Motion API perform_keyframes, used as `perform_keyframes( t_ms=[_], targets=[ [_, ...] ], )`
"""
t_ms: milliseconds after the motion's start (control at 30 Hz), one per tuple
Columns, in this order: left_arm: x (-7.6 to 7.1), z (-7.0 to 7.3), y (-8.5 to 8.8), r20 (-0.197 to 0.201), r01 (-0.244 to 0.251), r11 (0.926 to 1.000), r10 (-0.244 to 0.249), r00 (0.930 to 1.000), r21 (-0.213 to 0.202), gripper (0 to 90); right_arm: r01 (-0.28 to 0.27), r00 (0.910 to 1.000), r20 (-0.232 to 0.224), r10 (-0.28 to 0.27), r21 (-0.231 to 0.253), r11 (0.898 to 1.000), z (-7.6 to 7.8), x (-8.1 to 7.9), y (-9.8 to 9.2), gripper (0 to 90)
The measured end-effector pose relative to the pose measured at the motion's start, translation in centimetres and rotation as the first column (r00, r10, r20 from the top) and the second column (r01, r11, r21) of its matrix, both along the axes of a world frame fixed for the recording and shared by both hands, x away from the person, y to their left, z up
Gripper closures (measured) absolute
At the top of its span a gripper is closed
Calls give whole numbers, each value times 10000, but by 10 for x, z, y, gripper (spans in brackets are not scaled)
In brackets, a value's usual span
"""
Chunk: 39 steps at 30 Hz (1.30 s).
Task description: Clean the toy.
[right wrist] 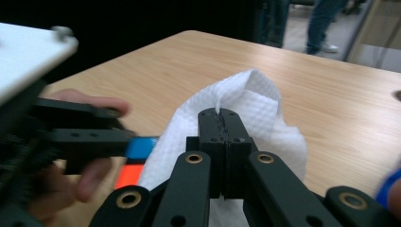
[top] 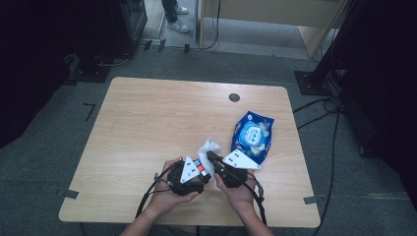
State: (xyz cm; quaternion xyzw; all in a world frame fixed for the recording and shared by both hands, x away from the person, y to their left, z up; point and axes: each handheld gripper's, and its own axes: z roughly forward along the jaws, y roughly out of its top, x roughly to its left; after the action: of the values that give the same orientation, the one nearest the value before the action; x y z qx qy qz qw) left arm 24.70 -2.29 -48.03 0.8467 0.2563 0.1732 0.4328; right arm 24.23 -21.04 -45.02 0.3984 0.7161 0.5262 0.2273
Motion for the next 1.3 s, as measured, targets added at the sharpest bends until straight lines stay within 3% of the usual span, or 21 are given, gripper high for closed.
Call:
perform_keyframes(
  t_ms=[67,167,300,400,500,667,767,1000,1300],
  targets=[
    [2,1,3,-28,-111,9998,110,9999,-190,342,425,9989,-187,-427,-129,9990,-2,4,-8,900],
    [4,1,5,-56,-218,9997,217,9997,-145,342,572,9981,-234,-566,242,9981,-1,4,-16,900],
    [4,-2,3,-73,-172,9998,172,9998,-33,342,-61,9995,299,52,328,9994,9,-5,-9,900],
    [2,-2,2,-18,-123,9999,123,9999,-54,342,-378,9987,352,370,233,9990,11,-8,0,900],
    [3,-1,5,-3,-200,9998,200,9998,-24,342,-203,9990,391,198,133,9997,9,-8,1,900],
    [9,3,18,19,-560,9983,560,9984,-174,342,562,9981,230,-566,161,9983,8,-1,-15,900],
    [13,5,25,14,-753,9968,753,9972,-268,342,1144,9934,22,-1144,-139,9933,-4,7,-27,900],
    [16,6,31,-16,-876,9955,876,9962,-351,342,1511,9840,-885,-1545,-443,9875,-35,22,-38,900],
    [16,5,30,-69,-834,9958,832,9965,-372,342,1673,9760,-1321,-1732,-545,9844,-48,28,-44,875]
  ],
)
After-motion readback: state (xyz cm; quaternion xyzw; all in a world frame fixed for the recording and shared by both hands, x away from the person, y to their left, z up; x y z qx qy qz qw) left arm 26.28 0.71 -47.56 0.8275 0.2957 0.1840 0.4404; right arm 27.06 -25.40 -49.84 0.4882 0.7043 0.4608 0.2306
